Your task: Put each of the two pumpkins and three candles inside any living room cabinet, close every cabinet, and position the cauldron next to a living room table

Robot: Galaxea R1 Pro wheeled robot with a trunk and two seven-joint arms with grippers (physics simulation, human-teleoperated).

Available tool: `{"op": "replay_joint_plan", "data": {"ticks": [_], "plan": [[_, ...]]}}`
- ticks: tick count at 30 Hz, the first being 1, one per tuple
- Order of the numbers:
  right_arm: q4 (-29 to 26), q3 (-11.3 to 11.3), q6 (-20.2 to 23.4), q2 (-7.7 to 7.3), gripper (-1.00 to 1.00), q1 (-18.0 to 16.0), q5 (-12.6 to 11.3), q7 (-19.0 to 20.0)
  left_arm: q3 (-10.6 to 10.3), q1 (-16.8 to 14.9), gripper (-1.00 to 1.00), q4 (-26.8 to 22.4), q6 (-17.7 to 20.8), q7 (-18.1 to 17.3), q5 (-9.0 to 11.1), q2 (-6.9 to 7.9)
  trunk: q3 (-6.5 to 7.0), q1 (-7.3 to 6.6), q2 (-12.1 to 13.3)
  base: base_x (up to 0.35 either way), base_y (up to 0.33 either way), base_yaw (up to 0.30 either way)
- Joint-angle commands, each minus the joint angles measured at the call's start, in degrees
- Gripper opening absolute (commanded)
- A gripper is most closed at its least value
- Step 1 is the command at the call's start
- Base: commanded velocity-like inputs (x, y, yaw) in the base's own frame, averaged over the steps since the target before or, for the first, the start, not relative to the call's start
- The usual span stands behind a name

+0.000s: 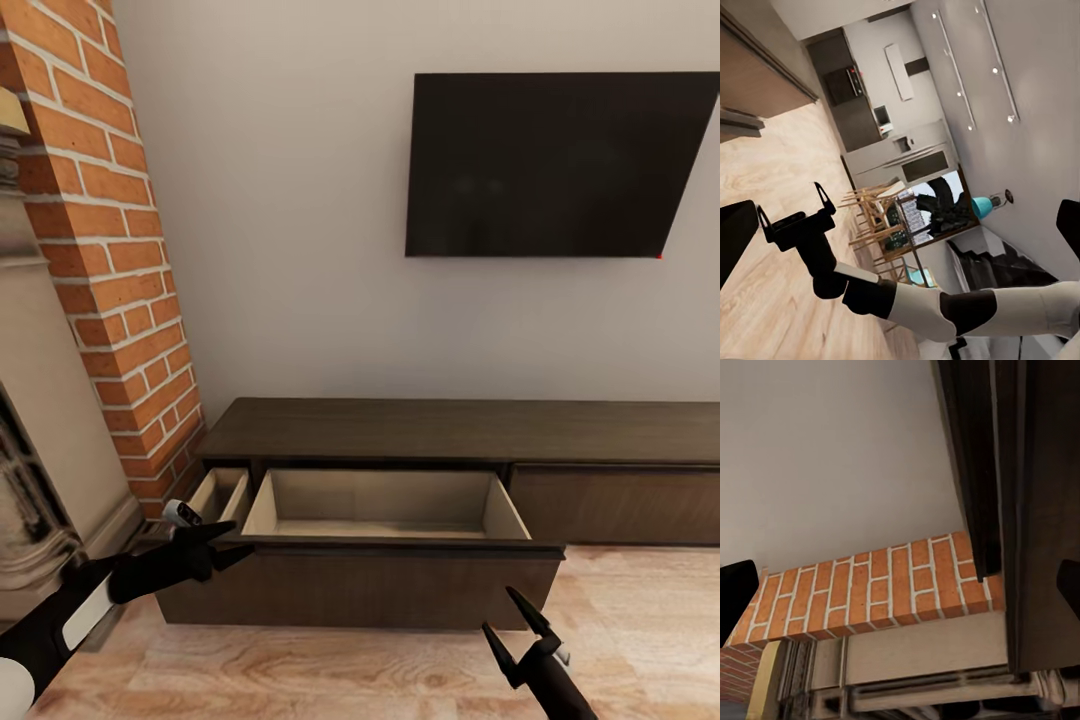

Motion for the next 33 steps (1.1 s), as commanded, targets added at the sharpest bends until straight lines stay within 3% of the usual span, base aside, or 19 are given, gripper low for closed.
{"op": "replay_joint_plan", "data": {"ticks": [1,5,10,14,21,30,33], "plan": [[-0.04,0.31,0.48,-0.05,1.00,-0.05,1.19,0.21,-0.30,-0.05,1.00,0.02,0.61,-0.26,0.20,0.18,0.13,-0.24,0.39,0.000,0.000,0.000],[0.03,0.19,0.72,-0.28,1.00,-0.05,7.80,0.33,-0.30,-0.05,1.00,0.02,0.62,-0.25,0.20,0.19,0.84,-1.12,1.99,0.000,0.000,0.000],[-0.31,0.26,0.57,-0.37,1.00,-0.10,11.72,0.43,-0.37,-0.05,1.00,0.02,0.67,-0.24,0.23,0.16,1.74,-2.21,4.00,0.000,0.000,0.000],[-0.57,0.09,0.23,-0.35,1.00,-0.20,16.22,1.20,-0.38,-0.05,1.00,0.02,0.69,-0.24,0.23,0.16,2.46,-3.09,5.60,0.000,0.000,0.000],[-2.61,0.12,0.03,-0.22,1.00,-0.23,18.95,0.94,-0.38,-0.05,1.00,0.02,0.69,-0.24,0.23,0.17,3.72,-4.63,8.41,0.000,0.000,0.000],[-2.74,-0.56,-3.62,0.26,1.00,-0.23,18.56,3.16,-0.38,-0.05,1.00,0.02,0.69,-0.24,0.23,0.06,5.33,-6.61,12.02,0.000,0.000,0.000],[-2.44,-0.65,-3.08,-0.19,1.00,-0.23,18.55,1.15,-0.38,-0.05,1.00,0.02,0.69,-0.24,0.23,-0.09,5.87,-7.27,13.22,0.000,0.000,0.000]]}}
